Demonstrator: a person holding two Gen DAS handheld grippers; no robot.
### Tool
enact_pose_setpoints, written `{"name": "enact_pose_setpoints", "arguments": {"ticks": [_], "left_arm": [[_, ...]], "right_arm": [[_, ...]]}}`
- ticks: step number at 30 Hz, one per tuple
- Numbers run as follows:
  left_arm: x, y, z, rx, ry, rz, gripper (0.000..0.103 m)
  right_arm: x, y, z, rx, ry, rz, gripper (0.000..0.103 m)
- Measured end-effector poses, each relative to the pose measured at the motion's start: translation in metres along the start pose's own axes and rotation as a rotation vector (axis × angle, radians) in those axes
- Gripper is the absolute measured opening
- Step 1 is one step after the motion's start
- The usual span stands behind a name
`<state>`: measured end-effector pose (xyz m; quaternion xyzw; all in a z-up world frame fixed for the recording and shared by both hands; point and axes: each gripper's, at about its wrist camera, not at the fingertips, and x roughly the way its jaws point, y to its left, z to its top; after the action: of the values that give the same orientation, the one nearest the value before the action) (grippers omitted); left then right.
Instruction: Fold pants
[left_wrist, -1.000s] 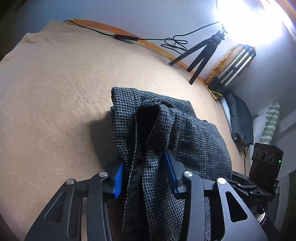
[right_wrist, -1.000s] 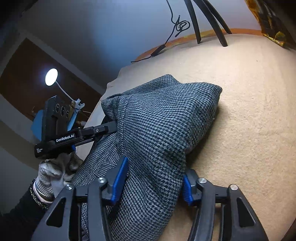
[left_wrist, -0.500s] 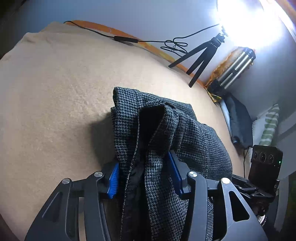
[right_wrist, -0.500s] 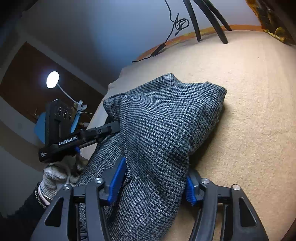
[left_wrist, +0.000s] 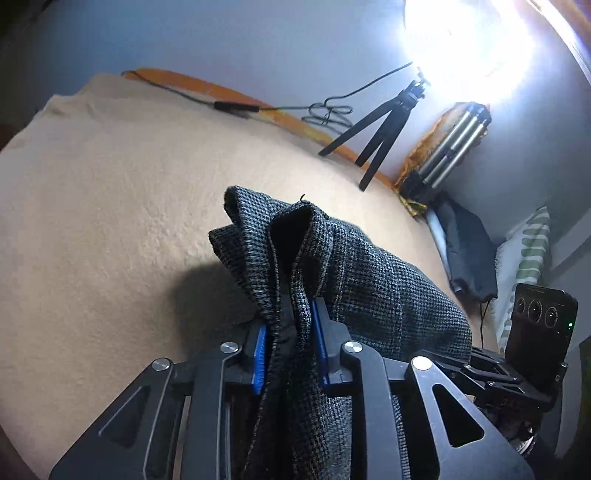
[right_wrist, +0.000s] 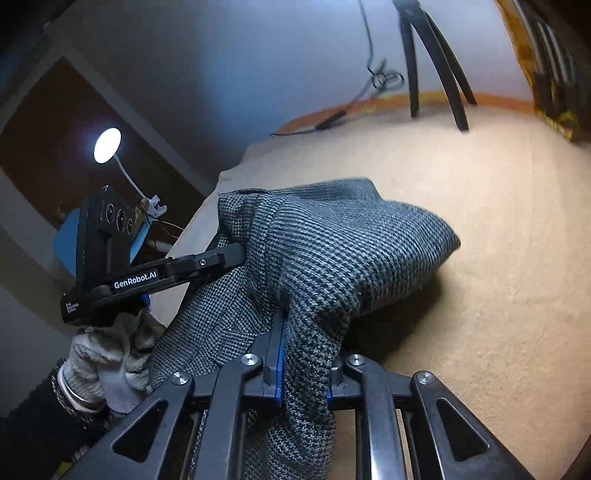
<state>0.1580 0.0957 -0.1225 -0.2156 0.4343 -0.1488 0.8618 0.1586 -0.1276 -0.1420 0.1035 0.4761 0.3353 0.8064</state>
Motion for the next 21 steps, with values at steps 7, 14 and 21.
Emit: {"name": "enact_pose_setpoints", "arguments": {"ticks": [7,14,21], "left_arm": [[-0.011,-0.01,0.002,0.033,-0.038,-0.003,0.013],[0.008,-0.008,-0.004,0.051,-0.003,0.07,0.012],[0.01,-0.006,-0.002,0.034,0.003,0.073,0.012]], "right_arm": [[-0.023,0.014,0.0,-0.055,-0.044,-0.018,0.012],[-0.013,0.001,-0.006,-0.021,-0.005,-0.038,0.012],[-0.014,0.0,-0.004,-0.024,-0.004,-0.041,0.013]]}}
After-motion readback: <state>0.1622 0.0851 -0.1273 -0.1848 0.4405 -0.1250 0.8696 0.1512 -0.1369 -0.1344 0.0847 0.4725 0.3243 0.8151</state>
